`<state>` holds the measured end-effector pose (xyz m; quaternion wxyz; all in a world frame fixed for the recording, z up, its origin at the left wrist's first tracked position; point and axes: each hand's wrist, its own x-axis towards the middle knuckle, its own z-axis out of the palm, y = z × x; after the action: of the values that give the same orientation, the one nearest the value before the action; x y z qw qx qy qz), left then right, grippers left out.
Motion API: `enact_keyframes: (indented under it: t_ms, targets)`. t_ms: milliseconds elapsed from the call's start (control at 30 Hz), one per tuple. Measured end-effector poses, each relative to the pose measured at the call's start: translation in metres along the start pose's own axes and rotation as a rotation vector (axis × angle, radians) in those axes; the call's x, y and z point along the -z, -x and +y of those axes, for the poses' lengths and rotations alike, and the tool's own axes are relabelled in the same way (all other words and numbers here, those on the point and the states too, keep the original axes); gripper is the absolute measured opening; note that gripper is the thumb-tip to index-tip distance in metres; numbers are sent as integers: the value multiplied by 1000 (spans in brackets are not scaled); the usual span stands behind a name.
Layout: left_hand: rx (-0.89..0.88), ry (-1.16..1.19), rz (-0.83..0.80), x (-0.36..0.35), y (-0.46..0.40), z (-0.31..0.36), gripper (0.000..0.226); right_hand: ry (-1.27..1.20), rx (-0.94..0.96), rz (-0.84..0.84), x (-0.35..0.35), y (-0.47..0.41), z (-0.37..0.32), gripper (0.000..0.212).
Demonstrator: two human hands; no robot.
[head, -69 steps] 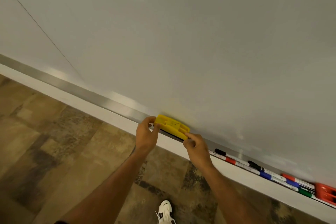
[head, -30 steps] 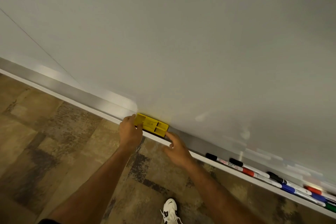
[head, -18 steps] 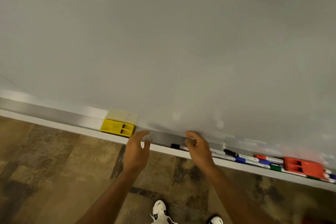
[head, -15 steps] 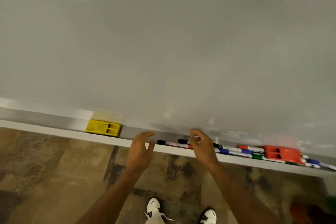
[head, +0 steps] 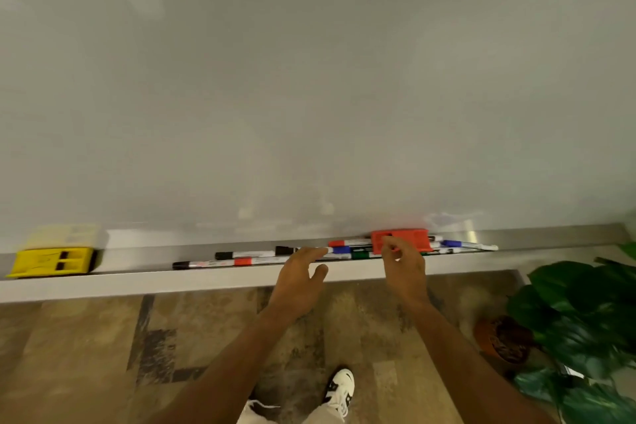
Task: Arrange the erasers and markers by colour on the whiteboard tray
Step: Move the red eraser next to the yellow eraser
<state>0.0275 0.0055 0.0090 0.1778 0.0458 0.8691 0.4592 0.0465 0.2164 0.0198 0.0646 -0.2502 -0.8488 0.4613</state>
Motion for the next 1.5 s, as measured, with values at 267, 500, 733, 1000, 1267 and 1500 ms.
enact_keyframes:
  t_ms: [267,500,733,1000,1267,1500]
  targets:
    - [94,94,-46,-90,-40,50,51,57,-159,63,65,-57,57,38]
    - [240,107,-90,-127,-63,49,57,213,-250,-171,57,-74,90,57]
    - [232,193,-78,-139,-68,53,35,45,-314,-167,43,-72,88,60]
    - [224,299,138,-98,-58,38,22,-84,-287,-91,28,-55,61,43]
    - [270,372,372,-1,-38,9,12,-214,-256,-107,-22,-12,4,28]
    - [302,382,471,85,-16,-36,12,-243,-192,-173,-92,26,-55,29]
